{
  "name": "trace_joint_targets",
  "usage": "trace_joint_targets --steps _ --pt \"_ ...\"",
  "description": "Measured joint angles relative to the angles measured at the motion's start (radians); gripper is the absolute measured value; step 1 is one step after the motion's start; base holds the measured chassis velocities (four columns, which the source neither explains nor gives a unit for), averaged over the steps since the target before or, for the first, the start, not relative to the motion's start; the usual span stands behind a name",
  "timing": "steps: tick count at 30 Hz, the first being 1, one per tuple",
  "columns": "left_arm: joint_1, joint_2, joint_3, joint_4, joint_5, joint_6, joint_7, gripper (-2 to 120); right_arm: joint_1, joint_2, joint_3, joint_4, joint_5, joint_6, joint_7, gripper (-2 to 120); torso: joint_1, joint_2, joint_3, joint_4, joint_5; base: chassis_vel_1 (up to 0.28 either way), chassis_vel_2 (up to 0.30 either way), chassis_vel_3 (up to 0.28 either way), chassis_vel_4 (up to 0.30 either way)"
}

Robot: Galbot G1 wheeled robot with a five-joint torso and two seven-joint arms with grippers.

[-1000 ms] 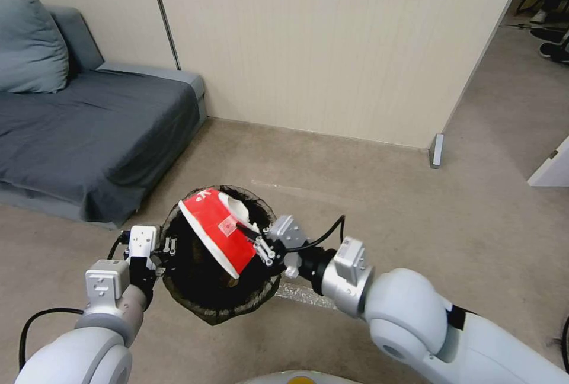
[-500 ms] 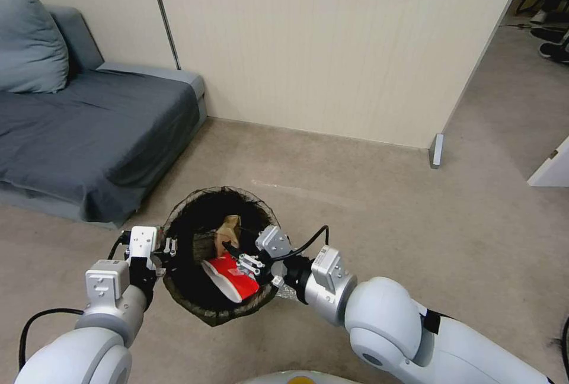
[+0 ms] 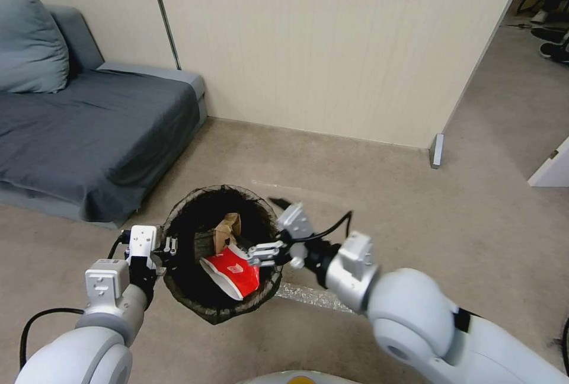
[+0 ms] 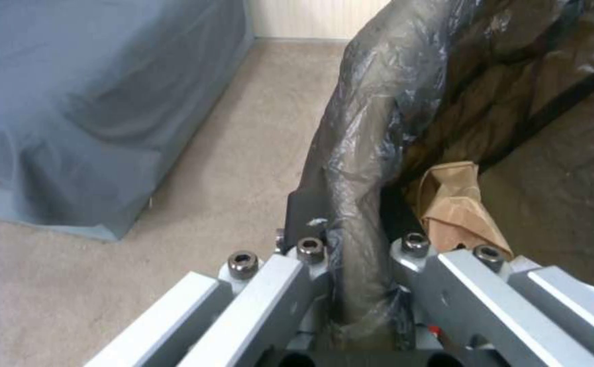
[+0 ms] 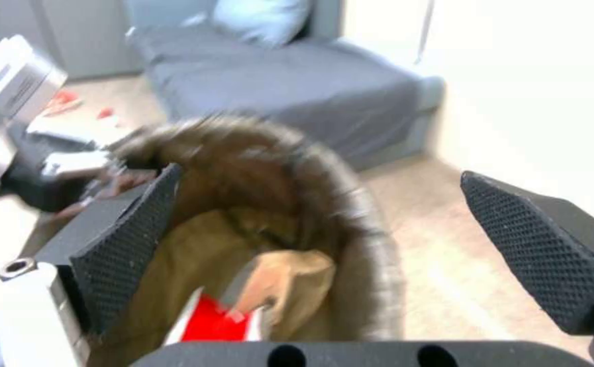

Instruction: Pick up the trash bin, then pick up the garbage from the floor and place it into the trash bin.

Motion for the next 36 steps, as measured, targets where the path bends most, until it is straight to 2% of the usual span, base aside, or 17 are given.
trace_joint_targets --steps 2,5,6,8,9,12,13,15,19,23,27,36 --pt "0.000 0.000 -0.002 0.000 0.000 0.000 0.000 1 -0.035 -0.003 0.032 0.013 -0.015 0.030 0.016 100 0.000 0.000 0.000 0.0000 0.0000 0.000 0.000 0.000 0.000" --pt "-0.001 -0.003 -0.009 0.000 -0.001 -0.001 0.000 1 -0.148 0.025 0.158 0.008 -0.088 0.123 0.035 100 0.000 0.000 0.000 0.0004 -0.0001 0.000 0.000 0.000 0.000" --pt "-0.001 -0.003 -0.009 0.000 -0.001 -0.001 0.000 1 -0.148 0.025 0.158 0.008 -0.088 0.123 0.035 100 0.000 0.000 0.000 0.0004 -0.0001 0.000 0.000 0.000 0.000" --pt "0.000 -0.002 -0.013 0.000 -0.002 -0.002 0.000 1 -0.238 0.073 0.263 -0.018 -0.172 0.182 0.035 100 0.000 0.000 0.000 0.0002 0.0002 0.000 0.000 0.000 0.000" --pt "0.000 -0.002 -0.013 0.000 -0.002 -0.002 0.000 1 -0.238 0.073 0.263 -0.018 -0.172 0.182 0.035 100 0.000 0.000 0.000 0.0002 0.0002 0.000 0.000 0.000 0.000" --pt "0.001 0.002 -0.020 0.000 -0.006 -0.003 0.002 1 -0.347 0.158 0.398 -0.045 -0.293 0.256 0.024 100 0.000 0.000 0.000 0.0000 0.0001 0.000 0.000 0.000 0.000" --pt "0.001 0.002 -0.020 0.000 -0.006 -0.003 0.002 1 -0.347 0.158 0.398 -0.045 -0.293 0.256 0.024 100 0.000 0.000 0.000 0.0000 0.0001 0.000 0.000 0.000 0.000" --pt "0.002 0.003 -0.026 0.000 -0.009 -0.003 0.003 1 -0.420 0.224 0.476 -0.055 -0.366 0.304 0.013 100 0.000 0.000 0.000 0.0003 0.0000 0.000 0.000 0.000 0.000" --pt "0.002 0.003 -0.029 0.000 -0.012 -0.004 0.004 1 -0.488 0.281 0.527 -0.064 -0.413 0.348 0.011 100 0.000 0.000 0.000 0.0001 -0.0001 0.000 0.000 0.000 0.000" --pt "0.002 0.002 -0.032 0.000 -0.013 -0.006 0.005 1 -0.599 0.379 0.591 -0.065 -0.474 0.382 0.011 100 0.000 0.000 0.000 -0.0001 -0.0002 0.000 0.000 0.000 0.000" --pt "0.001 0.001 -0.032 0.000 -0.022 -0.006 0.004 1 -0.653 0.412 0.606 -0.052 -0.482 0.401 0.015 100 0.000 0.000 0.000 0.0002 -0.0002 0.000 0.000 0.000 0.000" --pt "0.003 -0.001 -0.035 0.000 -0.029 -0.002 0.003 1 -0.673 0.433 0.623 -0.048 -0.489 0.410 0.014 100 0.000 0.000 0.000 0.0003 -0.0001 0.000 0.000 0.000 0.000"
